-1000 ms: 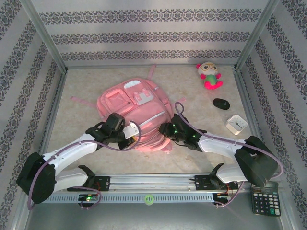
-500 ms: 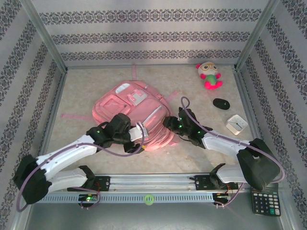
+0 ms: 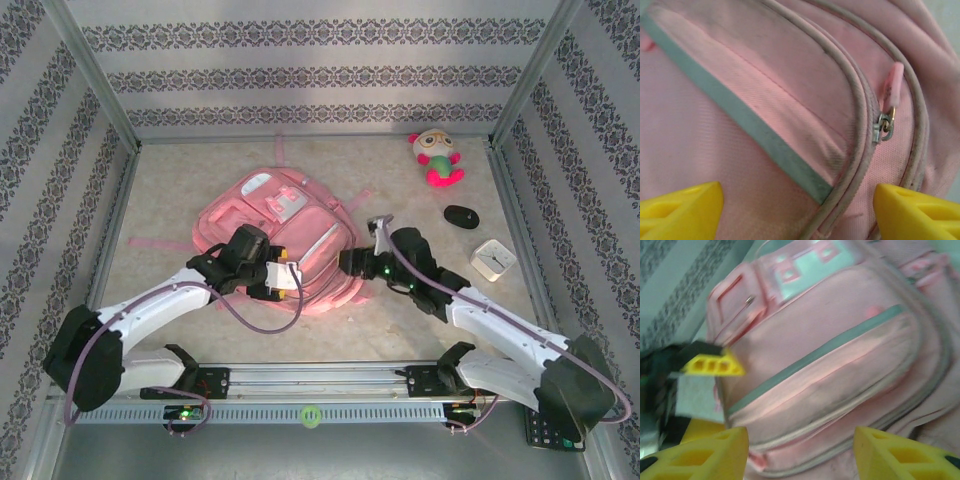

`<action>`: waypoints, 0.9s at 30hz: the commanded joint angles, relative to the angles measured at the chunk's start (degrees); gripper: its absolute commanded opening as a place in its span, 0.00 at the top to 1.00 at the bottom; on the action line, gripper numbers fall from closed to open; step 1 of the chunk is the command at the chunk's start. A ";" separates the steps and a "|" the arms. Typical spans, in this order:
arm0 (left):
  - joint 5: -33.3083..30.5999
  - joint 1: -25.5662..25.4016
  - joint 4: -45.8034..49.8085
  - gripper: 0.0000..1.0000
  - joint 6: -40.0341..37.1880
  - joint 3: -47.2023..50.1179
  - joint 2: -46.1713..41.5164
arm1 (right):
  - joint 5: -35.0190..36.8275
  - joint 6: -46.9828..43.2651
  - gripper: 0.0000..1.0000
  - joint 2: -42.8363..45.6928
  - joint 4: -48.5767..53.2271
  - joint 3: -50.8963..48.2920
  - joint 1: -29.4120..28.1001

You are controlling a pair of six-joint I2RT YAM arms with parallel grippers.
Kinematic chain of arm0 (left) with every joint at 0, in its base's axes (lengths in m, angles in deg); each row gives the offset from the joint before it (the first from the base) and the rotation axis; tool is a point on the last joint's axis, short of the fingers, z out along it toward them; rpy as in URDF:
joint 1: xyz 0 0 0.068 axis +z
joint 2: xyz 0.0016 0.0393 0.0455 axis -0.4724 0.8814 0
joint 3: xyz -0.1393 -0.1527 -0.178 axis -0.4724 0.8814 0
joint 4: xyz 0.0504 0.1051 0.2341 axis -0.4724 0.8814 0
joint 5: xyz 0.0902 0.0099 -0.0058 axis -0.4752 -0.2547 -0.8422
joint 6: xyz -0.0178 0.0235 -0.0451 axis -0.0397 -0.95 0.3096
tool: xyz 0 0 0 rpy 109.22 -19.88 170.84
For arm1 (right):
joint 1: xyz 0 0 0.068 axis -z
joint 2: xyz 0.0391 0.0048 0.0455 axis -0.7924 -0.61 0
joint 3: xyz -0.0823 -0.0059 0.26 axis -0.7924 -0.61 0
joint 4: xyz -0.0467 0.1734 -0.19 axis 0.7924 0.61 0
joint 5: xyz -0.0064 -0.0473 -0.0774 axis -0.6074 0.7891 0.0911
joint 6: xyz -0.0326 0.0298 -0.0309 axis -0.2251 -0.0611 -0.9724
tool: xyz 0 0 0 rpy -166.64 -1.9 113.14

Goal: Pack the student bag

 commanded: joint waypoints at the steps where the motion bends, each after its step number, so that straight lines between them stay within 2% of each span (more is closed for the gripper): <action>1: 1.95 0.53 -2.26 0.26 -6.08 -1.91 1.35 | 3.68 -10.65 0.43 1.86 1.27 -2.35 -4.15; 5: 2.19 0.70 -6.51 0.54 -1.78 -1.35 2.61 | 4.22 -18.02 0.44 2.21 -1.05 -4.53 -8.28; 10: 10.10 2.57 -0.06 0.84 4.77 -4.21 1.61 | 3.72 -27.49 0.47 -1.43 -5.16 -5.60 -13.46; 14: 13.74 3.29 1.44 0.91 8.17 -4.84 1.04 | 4.81 -30.63 0.47 -7.63 -8.71 -3.93 -16.62; 19: 16.18 4.00 1.55 0.92 10.10 -4.26 1.08 | 10.43 -31.73 0.45 -13.28 -13.01 -1.89 -18.68; 23: 16.41 4.00 1.30 0.92 10.52 -4.02 0.75 | 13.98 -31.77 0.45 -14.08 -15.96 -1.73 -18.75; 27: 16.56 4.06 0.42 0.92 10.92 -3.42 0.55 | 13.45 -35.66 0.45 -12.19 -18.53 -3.62 -19.24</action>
